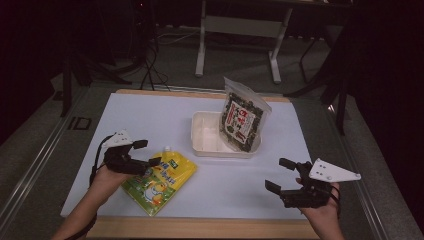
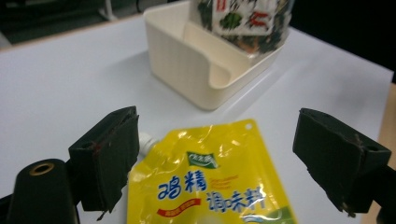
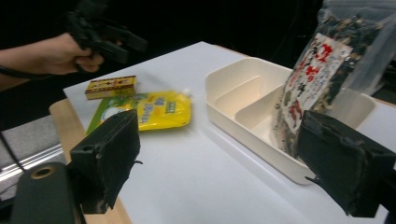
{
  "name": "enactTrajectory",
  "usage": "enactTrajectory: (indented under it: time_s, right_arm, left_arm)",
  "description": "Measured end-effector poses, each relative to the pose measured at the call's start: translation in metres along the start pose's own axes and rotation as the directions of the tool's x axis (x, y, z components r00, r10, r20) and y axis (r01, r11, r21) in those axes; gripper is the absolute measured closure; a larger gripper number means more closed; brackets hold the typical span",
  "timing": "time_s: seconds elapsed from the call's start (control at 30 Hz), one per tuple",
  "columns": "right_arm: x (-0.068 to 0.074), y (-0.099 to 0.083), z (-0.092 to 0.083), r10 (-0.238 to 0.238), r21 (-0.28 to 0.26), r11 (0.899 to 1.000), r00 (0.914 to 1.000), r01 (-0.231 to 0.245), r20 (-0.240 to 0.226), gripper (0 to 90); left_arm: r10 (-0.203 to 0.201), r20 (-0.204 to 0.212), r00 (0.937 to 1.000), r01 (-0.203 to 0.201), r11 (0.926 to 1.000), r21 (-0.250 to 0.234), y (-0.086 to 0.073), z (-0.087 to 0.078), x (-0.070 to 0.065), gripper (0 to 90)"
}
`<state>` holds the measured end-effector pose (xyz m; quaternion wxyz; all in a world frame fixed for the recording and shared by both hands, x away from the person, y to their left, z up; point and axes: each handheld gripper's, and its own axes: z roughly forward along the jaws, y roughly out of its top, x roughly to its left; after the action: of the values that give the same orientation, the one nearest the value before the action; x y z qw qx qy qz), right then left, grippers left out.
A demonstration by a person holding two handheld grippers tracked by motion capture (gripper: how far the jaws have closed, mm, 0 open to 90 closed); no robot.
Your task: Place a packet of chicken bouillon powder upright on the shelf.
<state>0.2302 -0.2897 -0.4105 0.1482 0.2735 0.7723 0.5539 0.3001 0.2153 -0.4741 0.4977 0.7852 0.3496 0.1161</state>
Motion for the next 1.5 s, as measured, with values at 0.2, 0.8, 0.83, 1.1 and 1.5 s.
enactTrajectory:
  time_s: [0.2,0.8,0.83,1.1,1.5]
  right_arm:
    - [0.006,0.002,0.001,-0.027,-0.003,1.000,0.9995,0.027,-0.017,14.9]
    - [0.009,-0.003,0.010,-0.013,0.018,1.000,0.9985,0.014,-0.053,17.6]
    - [0.008,-0.003,0.011,-0.013,0.018,1.000,0.9985,0.014,-0.053,18.0]
    - [0.010,-0.003,0.011,-0.020,0.024,0.999,0.9983,0.021,-0.055,19.0]
    - [0.012,-0.003,0.015,-0.026,0.038,0.999,0.9975,0.029,-0.066,18.9]
  left_arm:
    - [-0.033,0.008,0.9994,0.032,0.9968,0.073,-0.008,0.019,0.015,15.2]
    - [-0.060,-0.040,0.9974,0.069,0.9554,0.287,-0.028,0.058,0.048,30.5]
    - [-0.055,-0.042,0.9976,0.065,0.9516,0.300,-0.029,0.060,0.049,32.3]
    - [-0.033,-0.086,0.9957,0.064,0.9183,0.391,-0.030,0.073,0.049,34.9]
    - [-0.023,-0.108,0.9939,0.071,0.8800,0.470,-0.020,0.080,0.037,48.5]
